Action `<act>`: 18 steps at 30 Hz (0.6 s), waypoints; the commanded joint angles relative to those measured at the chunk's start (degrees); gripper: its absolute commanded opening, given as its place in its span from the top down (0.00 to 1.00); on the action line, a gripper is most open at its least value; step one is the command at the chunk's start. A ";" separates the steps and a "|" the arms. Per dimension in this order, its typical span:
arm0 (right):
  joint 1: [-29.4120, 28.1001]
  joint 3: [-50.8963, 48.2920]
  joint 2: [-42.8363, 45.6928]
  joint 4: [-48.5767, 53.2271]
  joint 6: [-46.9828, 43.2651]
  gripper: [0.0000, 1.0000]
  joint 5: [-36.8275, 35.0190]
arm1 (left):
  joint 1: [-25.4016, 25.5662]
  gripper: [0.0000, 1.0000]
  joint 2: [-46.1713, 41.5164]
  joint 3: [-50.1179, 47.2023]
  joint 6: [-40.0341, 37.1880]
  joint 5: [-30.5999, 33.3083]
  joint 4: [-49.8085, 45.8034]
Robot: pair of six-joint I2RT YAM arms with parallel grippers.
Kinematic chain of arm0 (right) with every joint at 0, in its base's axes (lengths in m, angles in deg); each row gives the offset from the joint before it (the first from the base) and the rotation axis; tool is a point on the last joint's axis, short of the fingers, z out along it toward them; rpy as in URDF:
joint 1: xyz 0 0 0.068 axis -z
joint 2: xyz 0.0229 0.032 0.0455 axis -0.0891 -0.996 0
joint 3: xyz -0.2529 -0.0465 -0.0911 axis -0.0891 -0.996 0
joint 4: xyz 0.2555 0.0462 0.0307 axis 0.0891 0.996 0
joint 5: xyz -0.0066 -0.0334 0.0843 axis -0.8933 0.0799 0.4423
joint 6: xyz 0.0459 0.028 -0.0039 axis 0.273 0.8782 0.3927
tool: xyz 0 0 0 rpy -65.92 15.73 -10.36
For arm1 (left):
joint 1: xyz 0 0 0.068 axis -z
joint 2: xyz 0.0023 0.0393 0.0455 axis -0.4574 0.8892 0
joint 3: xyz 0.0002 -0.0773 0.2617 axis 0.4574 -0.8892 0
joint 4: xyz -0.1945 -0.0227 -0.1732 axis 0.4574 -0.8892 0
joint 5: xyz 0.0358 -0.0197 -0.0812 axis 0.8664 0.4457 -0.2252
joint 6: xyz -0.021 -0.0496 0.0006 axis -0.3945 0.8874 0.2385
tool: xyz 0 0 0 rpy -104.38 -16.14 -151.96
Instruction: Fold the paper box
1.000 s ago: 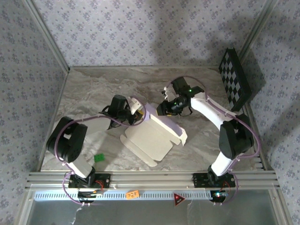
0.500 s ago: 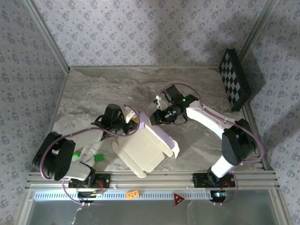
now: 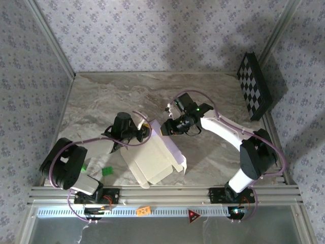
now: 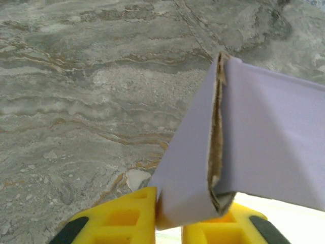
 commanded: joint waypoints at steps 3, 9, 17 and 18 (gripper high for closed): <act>-1.25 -0.98 -0.87 0.82 1.02 0.62 -1.84 | 2.22 0.92 0.66 -1.38 4.36 5.96 8.69; -1.84 -0.83 -0.65 -0.60 1.55 0.62 -2.03 | 5.09 1.00 0.88 -1.16 3.41 13.94 7.49; -1.79 -1.07 -0.74 -1.65 2.08 0.62 -1.41 | 5.99 0.78 2.40 -1.45 3.50 15.05 10.62; -1.80 -1.07 -0.88 -1.64 2.08 0.63 -1.40 | 6.08 0.73 3.16 -1.34 3.88 14.43 11.43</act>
